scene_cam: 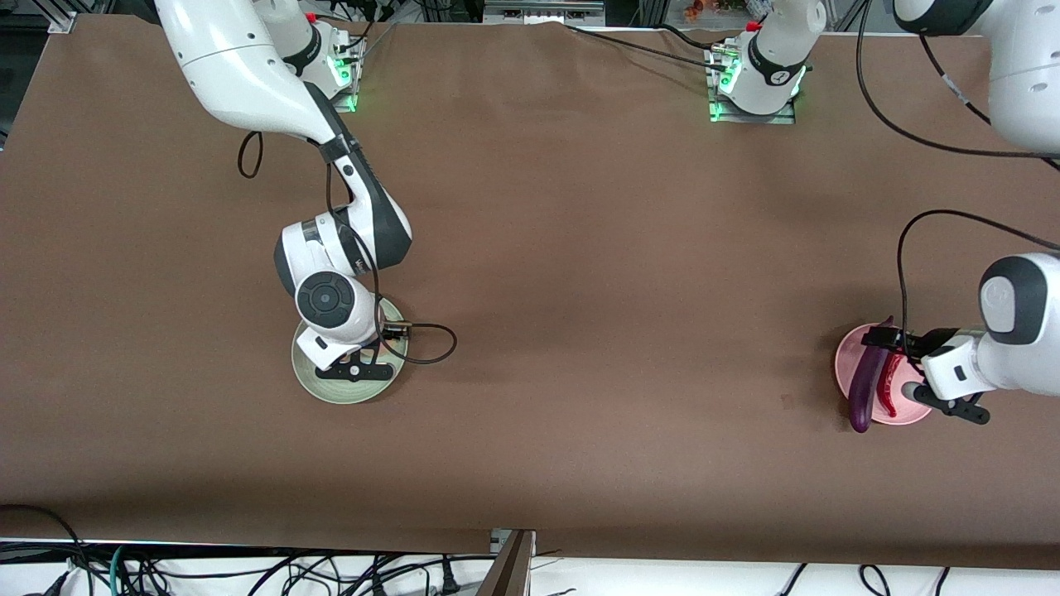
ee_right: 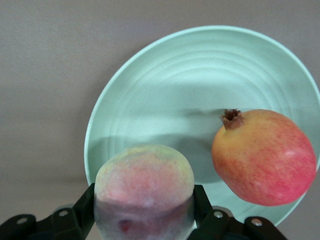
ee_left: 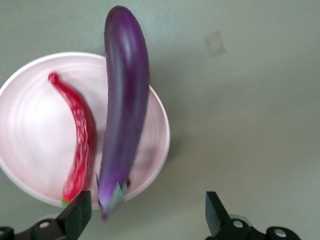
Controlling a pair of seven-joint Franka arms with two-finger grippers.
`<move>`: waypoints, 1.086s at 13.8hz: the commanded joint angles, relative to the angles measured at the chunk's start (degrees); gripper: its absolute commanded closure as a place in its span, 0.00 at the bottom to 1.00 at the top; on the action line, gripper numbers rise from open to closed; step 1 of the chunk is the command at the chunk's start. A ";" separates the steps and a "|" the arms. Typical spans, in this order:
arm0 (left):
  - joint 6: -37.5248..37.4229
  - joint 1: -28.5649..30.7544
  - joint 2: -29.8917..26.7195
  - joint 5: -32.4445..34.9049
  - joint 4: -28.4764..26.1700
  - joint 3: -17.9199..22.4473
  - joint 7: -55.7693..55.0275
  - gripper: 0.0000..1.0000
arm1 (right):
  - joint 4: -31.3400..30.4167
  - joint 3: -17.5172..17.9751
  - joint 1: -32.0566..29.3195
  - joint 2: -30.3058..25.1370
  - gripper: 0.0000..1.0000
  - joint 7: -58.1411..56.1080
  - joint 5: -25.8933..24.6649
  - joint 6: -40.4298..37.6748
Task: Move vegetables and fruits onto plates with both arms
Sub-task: 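Release the eggplant with the left gripper while the right gripper places the peach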
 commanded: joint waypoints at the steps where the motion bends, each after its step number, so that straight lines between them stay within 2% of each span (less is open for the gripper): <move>1: -4.58 -0.11 -6.63 -0.70 -1.36 -1.58 -5.81 0.00 | -0.54 0.36 -0.50 0.23 0.78 0.24 0.04 1.23; 2: -6.33 -0.11 -8.65 -0.61 -1.36 -1.94 -8.10 0.00 | -0.54 0.36 -0.50 0.24 0.66 0.07 0.04 1.23; 3: -8.18 -0.11 -10.76 -0.53 -1.36 -3.16 -10.64 0.00 | -0.36 0.27 -0.76 0.41 0.42 -0.11 0.04 1.23; 4: -9.94 -0.11 -12.96 -0.26 -1.36 -4.22 -12.85 0.00 | -0.10 0.27 -1.28 0.24 0.00 -0.37 -0.05 1.14; 6: -12.41 -0.19 -17.35 -0.09 -1.36 -5.80 -15.40 0.00 | 1.65 0.36 -2.61 -1.07 0.00 -2.73 -0.14 0.35; 10: -16.71 -0.19 -23.25 0.00 -1.62 -7.39 -19.28 0.00 | 2.19 0.18 -3.74 -7.92 0.00 -8.00 -0.66 -4.38; 12: -17.42 -0.02 -26.41 -0.08 -3.37 -9.15 -20.50 0.00 | 2.27 0.18 -5.32 -11.96 0.00 -12.22 -0.32 -8.77; 15: -16.55 -2.99 -31.86 0.35 -10.13 -7.58 -24.81 0.00 | 3.41 0.18 -7.09 -16.18 0.00 -15.39 -0.05 -16.14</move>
